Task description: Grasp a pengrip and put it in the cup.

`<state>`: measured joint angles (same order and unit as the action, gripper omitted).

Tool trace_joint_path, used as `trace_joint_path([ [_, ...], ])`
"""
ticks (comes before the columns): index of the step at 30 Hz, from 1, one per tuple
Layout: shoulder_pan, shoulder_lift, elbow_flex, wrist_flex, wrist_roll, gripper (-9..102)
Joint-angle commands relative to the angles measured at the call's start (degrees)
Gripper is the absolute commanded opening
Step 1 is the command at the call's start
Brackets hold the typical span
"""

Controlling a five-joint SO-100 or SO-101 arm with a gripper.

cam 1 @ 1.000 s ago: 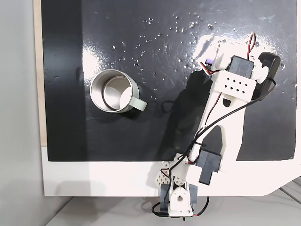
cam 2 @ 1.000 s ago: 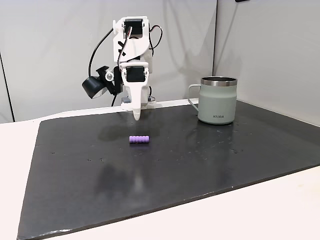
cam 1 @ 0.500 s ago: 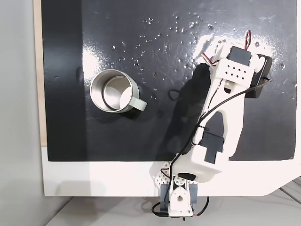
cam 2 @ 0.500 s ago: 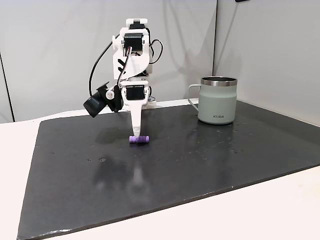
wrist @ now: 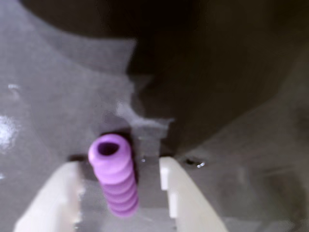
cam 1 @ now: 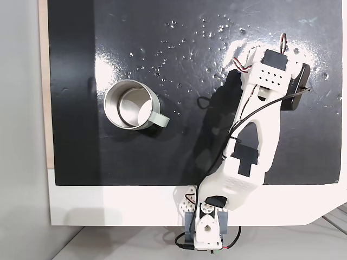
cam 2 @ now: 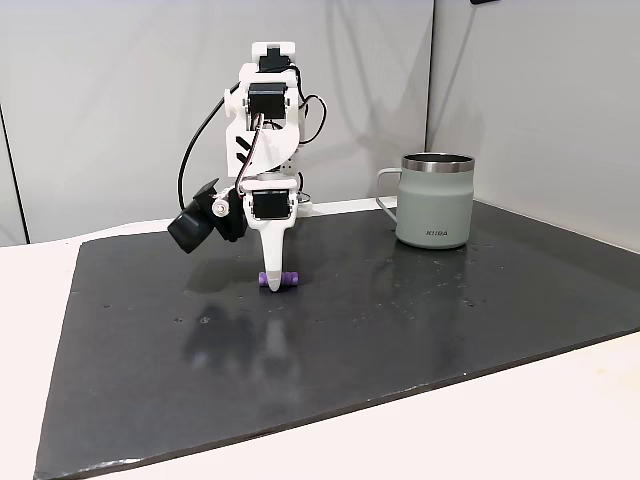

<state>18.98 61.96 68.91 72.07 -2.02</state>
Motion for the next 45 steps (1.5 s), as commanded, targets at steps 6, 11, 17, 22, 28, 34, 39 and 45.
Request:
trace_joint_path([
  [6,0.53,0.18,-3.08,0.44,1.49,0],
  [11,0.26,1.32,-3.08,1.41,2.02,0],
  [17,-1.05,8.00,-7.21,7.82,3.96,0],
  [22,-3.96,12.92,-14.77,16.87,4.83,0],
  [28,-7.47,18.11,-22.24,24.96,6.06,0],
  [34,-13.71,19.95,-29.62,29.71,7.65,0],
  [39,-21.97,22.85,-29.71,28.30,6.77,0],
  [45,-32.52,23.64,-30.85,27.51,3.16,0],
])
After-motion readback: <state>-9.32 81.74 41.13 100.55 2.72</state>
